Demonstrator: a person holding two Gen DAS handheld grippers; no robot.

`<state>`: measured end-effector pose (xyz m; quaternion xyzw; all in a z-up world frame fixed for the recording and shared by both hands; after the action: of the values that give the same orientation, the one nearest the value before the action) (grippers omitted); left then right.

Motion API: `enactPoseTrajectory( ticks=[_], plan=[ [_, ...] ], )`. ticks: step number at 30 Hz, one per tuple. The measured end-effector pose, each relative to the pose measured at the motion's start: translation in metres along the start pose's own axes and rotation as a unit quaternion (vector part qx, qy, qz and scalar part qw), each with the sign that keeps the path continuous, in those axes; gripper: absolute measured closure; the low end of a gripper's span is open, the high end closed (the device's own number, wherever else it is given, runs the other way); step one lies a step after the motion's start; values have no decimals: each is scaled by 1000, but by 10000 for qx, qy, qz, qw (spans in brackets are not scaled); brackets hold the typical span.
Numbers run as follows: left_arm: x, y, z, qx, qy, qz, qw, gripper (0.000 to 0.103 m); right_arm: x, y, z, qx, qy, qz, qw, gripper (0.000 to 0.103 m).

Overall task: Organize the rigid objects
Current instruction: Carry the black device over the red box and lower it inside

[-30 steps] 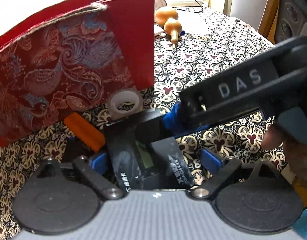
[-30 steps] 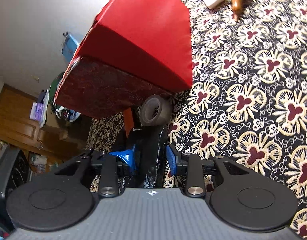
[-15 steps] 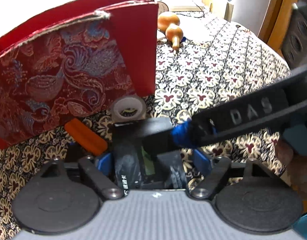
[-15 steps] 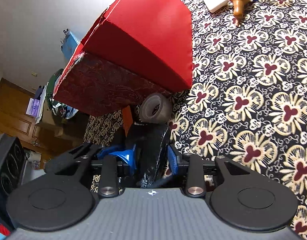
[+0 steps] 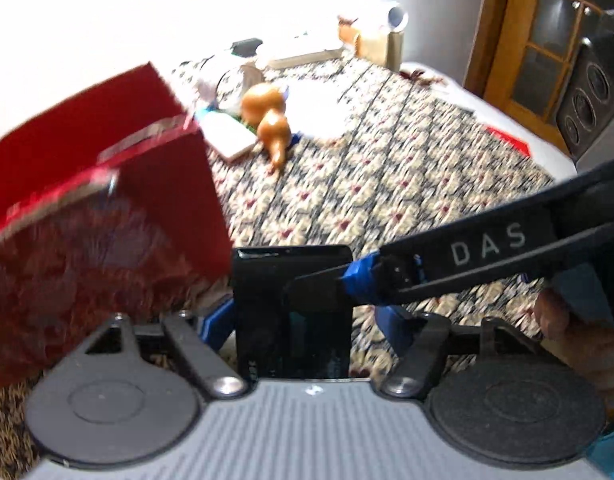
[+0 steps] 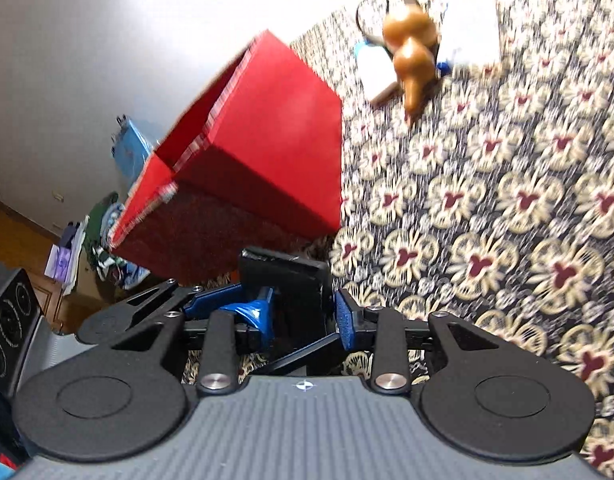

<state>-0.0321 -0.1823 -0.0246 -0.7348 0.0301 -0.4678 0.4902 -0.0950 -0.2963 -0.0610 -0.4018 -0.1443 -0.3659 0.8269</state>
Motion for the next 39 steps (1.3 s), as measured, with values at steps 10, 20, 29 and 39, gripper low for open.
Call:
enactPoseTrajectory(
  ticks=[10, 20, 29, 39],
  plan=[
    [52, -56, 5, -129, 70, -1027, 9946, 33, 44, -33, 43, 155, -471, -969, 9941, 86],
    [100, -75, 84, 335, -187, -1759, 9837, 34, 120, 23, 106, 456, -1211, -1258, 9836, 86],
    [97, -21, 174, 142, -1047, -932, 9900, 34, 133, 120, 118, -130, -1515, -535, 9869, 86],
    [86, 18, 204, -197, -1653, -136, 9860, 35, 128, 146, 117, -657, -1531, -173, 9859, 87]
  ],
)
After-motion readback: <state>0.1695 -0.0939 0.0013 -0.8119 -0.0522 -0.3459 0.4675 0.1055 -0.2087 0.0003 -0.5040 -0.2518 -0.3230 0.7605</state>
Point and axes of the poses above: each gripper's, at about its wrist camera, not at the fingertips, and y roughly the way its jaws point, z to its left, x to its top, the point moved 1 cm from there along y, roughly the way its jaws point, and after that the axes turned 4 degrees about -y, right-handed, at the moved point
